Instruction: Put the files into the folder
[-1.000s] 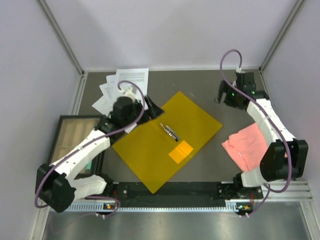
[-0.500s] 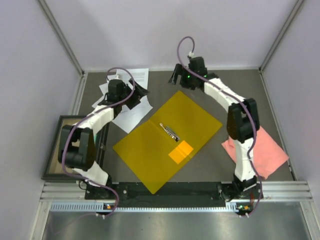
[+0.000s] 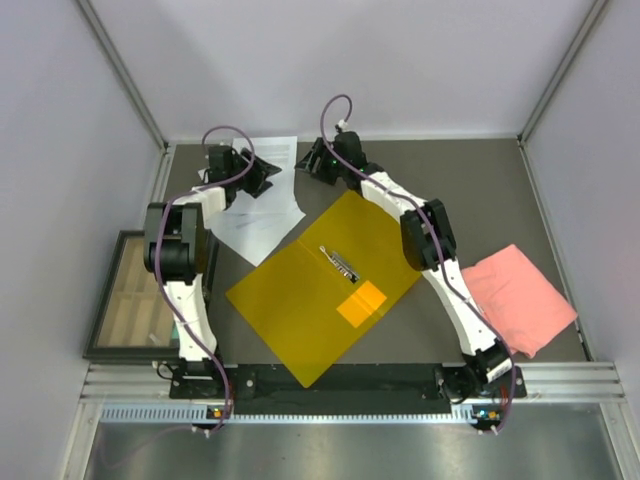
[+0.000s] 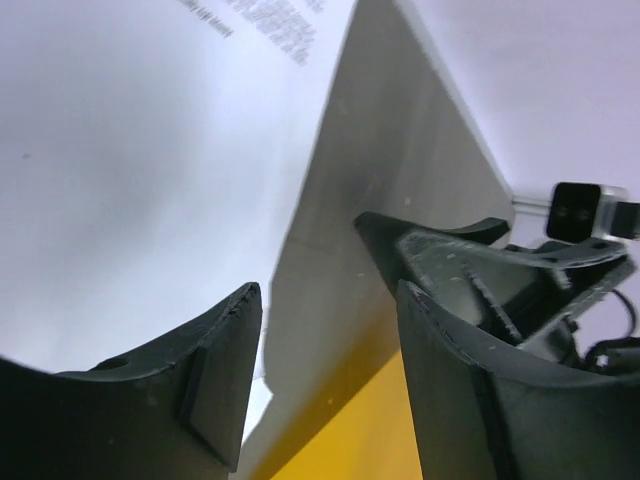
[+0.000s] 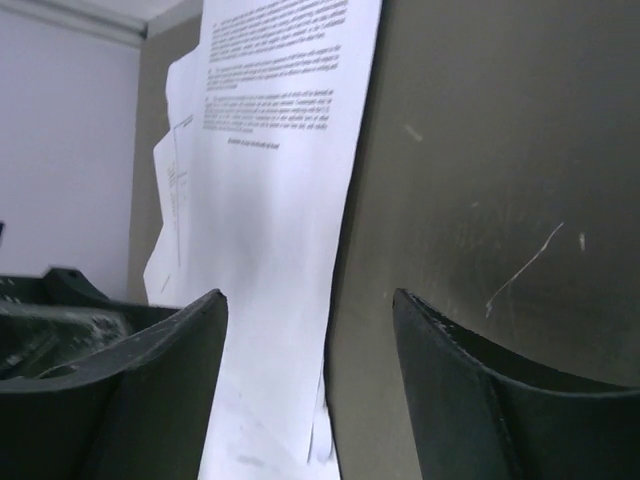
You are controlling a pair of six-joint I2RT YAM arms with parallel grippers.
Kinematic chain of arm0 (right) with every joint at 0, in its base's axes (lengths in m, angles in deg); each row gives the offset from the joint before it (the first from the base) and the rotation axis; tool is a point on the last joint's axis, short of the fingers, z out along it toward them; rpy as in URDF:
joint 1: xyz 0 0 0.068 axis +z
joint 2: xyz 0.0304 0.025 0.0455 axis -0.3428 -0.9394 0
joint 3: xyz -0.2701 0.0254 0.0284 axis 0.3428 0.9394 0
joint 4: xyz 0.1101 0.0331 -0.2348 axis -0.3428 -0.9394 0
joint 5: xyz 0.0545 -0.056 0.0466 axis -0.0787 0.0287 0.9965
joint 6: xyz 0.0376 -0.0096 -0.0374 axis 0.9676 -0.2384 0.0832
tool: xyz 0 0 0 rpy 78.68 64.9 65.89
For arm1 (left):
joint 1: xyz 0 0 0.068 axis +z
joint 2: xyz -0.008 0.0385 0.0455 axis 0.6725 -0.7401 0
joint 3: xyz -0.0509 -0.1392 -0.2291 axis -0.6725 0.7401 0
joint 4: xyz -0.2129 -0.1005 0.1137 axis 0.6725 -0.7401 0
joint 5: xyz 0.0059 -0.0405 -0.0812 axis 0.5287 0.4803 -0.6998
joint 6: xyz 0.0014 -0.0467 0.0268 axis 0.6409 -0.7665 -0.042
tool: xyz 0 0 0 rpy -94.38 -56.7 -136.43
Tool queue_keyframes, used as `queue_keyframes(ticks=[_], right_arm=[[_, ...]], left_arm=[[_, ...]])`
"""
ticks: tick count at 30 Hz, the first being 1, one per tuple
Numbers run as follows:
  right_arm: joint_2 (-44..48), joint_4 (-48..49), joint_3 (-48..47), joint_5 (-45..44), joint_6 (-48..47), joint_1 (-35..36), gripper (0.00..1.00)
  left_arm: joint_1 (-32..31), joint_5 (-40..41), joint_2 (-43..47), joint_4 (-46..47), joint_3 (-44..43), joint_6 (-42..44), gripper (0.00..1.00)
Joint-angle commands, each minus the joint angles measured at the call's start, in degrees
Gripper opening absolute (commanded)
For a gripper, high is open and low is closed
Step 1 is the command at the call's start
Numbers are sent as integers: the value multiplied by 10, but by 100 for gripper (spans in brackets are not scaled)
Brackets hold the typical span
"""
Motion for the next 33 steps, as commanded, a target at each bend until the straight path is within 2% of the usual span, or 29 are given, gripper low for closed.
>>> queue_keyframes(ticks=[1, 2, 5, 10, 15, 24, 30, 33], right_arm=[[-24, -7, -72, -59, 36, 22, 62], [-34, -28, -74, -69, 44, 24, 57], [-53, -21, -80, -71, 76, 26, 52], [-90, -23, -107, -67, 98, 38, 49], [-98, -22, -107, -78, 108, 50, 47], [-119, 15, -106, -67, 149, 50, 38], [-109, 42, -93, -72, 146, 50, 32], [-104, 50, -93, -77, 138, 49, 25]], left_arm=[[0, 10, -22, -28, -29, 13, 61], [0, 15, -23, -36, -29, 16, 61], [2, 32, -29, -74, -30, 20, 61], [7, 35, -34, -111, -23, 18, 58], [8, 26, -35, -111, -4, 10, 56], [9, 17, -27, -107, 14, 13, 55], [9, 14, -26, -108, 13, 19, 55], [10, 11, -28, -111, 11, 26, 55]])
